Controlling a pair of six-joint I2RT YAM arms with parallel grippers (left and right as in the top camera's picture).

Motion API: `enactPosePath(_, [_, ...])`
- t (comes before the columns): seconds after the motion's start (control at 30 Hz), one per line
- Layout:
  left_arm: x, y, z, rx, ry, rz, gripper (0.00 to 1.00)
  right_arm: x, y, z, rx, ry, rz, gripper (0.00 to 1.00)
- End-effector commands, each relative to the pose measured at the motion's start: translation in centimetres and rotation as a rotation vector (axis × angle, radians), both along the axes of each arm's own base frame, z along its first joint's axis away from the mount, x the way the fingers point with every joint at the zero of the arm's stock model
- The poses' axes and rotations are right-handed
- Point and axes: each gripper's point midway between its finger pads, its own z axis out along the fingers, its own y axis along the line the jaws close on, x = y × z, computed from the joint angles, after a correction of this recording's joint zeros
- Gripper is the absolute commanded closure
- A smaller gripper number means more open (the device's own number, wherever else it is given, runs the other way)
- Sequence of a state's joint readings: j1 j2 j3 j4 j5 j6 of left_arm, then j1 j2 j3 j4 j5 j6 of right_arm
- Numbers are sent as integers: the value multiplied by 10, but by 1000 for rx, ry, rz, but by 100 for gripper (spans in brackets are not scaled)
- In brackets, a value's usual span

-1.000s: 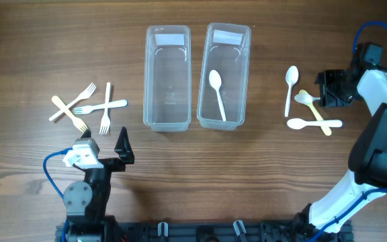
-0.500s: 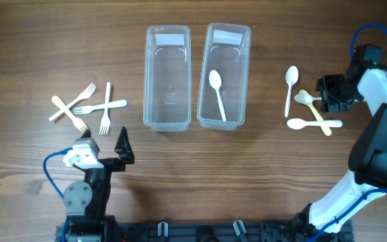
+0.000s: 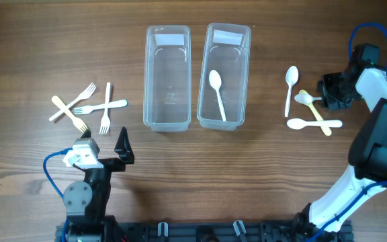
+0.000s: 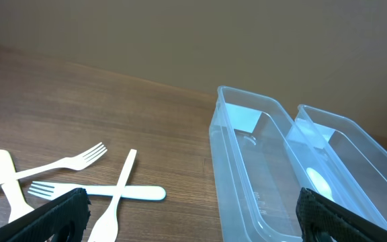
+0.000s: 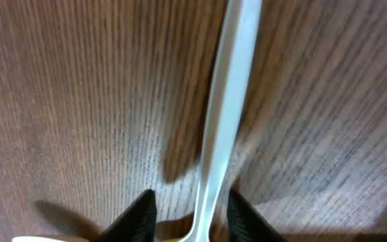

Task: Pack container
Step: 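Return right gripper to the spoons and grasp another white spoon, then carry the white spoon into the right container and release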

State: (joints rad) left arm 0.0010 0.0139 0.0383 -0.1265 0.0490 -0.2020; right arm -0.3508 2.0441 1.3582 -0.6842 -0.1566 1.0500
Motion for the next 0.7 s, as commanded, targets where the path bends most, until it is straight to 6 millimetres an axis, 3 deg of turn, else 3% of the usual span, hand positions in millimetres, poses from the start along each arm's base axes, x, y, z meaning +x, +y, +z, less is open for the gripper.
enactPosePath(0.0, [0,0,-2,20,-3,3,0,-2,4,-14,34,21,2,92])
enactPosePath(0.27, [0,0,-2,20,-3,3,0,6,8,-6,56,-13,33,96])
enactPosePath(0.37, [0,0,-2,20,-3,3,0,38,-4,33,-13,-130,119,96])
enactPosePath(0.43, [0,0,-2,20,-4,3,0,64,-13,76,-72,-222,186,96])
enactPosePath(0.5, [0,0,-2,20,-3,3,0,85,-8,113,-94,-306,273,96])
enactPosePath(0.53, [0,0,-2,20,-4,3,0,99,8,141,-97,-381,388,96])
enactPosePath(0.57, [0,0,-2,20,-4,2,0,104,21,151,-97,-414,461,96])
enactPosePath(0.6, [0,0,-2,20,-3,3,0,107,35,158,-93,-435,531,96])
enactPosePath(0.67, [0,0,-2,20,-3,3,0,109,85,166,-57,-492,739,96])
